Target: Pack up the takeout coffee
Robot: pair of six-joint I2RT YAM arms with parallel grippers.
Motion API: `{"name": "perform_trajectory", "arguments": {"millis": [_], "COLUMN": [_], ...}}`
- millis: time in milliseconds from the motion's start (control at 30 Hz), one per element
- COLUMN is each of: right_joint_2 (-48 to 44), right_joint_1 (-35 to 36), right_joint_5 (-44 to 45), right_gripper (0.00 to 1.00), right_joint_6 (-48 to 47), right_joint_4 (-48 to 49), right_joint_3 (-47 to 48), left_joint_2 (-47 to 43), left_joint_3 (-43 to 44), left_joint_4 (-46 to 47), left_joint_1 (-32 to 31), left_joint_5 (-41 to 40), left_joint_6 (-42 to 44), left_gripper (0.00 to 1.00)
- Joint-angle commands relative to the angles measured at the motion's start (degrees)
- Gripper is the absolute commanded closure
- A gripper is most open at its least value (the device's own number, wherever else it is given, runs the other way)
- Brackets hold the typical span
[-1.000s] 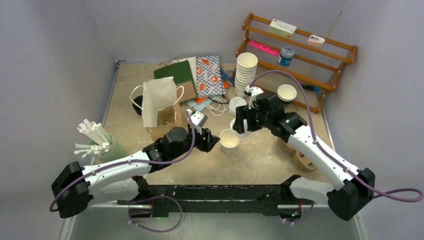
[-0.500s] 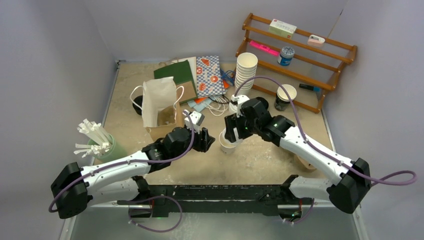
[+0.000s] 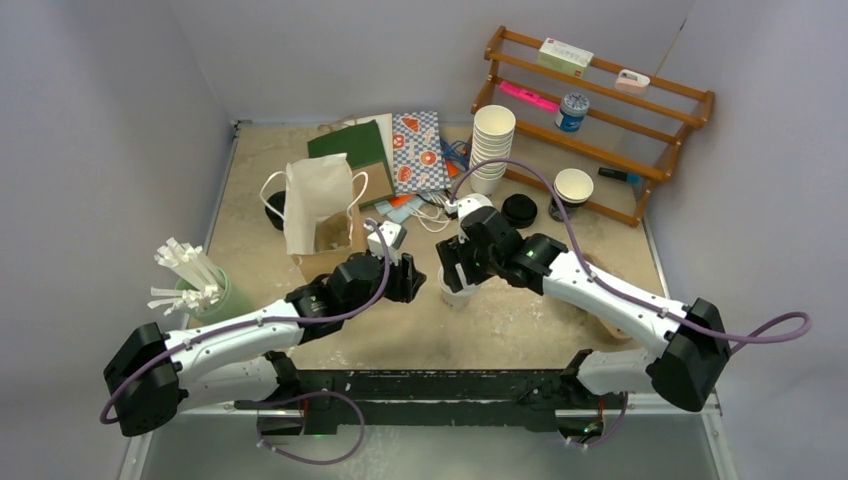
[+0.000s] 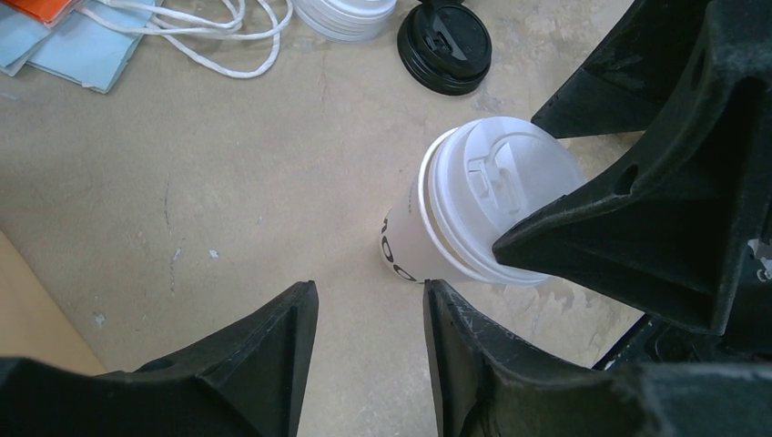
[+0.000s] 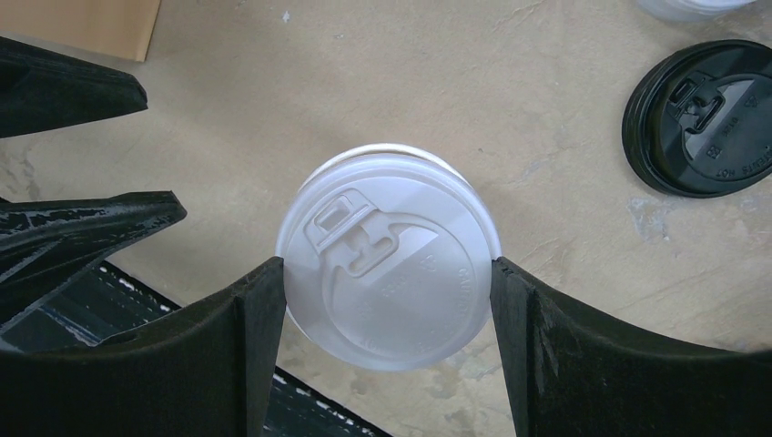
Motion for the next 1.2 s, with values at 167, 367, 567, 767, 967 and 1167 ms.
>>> {"name": "perform_trajectory", "arguments": {"millis": [167, 367, 567, 767, 967, 1167], "right_joint_2": [1.1, 1.9, 2.6, 3.3, 4.0, 4.2], "right_joint_1": [1.4, 2.1, 2.7, 3.3, 3.6, 3.8], "right_joint_5": [2.9, 3.4, 3.2, 4.5, 4.7, 4.6], "right_gripper": [0.33, 0.33, 0.33, 0.33, 0.33, 0.34], "right_joint_6": [0.2, 0.2, 0.3, 0.5, 0.8, 1.4], "right_joint_4": [1.2, 1.1, 1.1, 0.3, 0.3, 0.8], "right_joint_3": [2.4, 2.5, 2.0, 1.4, -0.1, -1.9], "left_joint_2": [2.0, 2.6, 2.7, 3.3, 4.5, 5.9], "left_joint_3": [2.1, 3.1, 3.0, 1.7, -0.4, -0.6], "left_joint_4": [2.3, 1.0, 0.9, 3.5, 8.5, 10.2], "left_joint_1": [0.4, 0.6, 1.4, 3.1, 7.1, 7.9], "left_joint_5": [1.3, 2.1, 3.4, 7.3, 15.9, 19.3], "left_joint_6": [0.1, -0.2, -0.6, -2.1, -4.8, -4.5], "left_gripper": [0.54, 0.59, 0.6, 0.6, 0.61, 0.61]}}
